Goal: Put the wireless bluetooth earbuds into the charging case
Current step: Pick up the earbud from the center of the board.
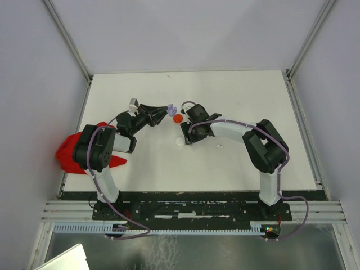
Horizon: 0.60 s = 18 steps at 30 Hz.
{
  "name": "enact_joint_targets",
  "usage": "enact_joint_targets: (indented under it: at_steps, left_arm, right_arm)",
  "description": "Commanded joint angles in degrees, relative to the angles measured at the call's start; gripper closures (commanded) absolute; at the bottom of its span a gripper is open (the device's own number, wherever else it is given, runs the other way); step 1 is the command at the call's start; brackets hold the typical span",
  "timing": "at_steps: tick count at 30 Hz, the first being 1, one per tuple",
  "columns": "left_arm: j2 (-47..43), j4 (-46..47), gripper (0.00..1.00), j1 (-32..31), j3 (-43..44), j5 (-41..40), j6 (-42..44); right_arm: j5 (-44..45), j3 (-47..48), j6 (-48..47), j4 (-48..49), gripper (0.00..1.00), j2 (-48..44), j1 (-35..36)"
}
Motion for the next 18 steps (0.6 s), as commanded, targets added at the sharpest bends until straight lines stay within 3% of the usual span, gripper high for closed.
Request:
enact_joint_targets:
  at_steps: [1,18]
  left_arm:
    - [-2.3,3.3,0.97,0.4,-0.5,0.1,1.8]
    - [-3.5,3.8,0.97,1.8,-1.9,0.5,1.6]
  right_arm:
    - [-0.7,2.7,0.1,0.0,0.42,0.1,0.9]
    - [-2.3,5.0,-0.8,0.5,0.42,1.8,1.6]
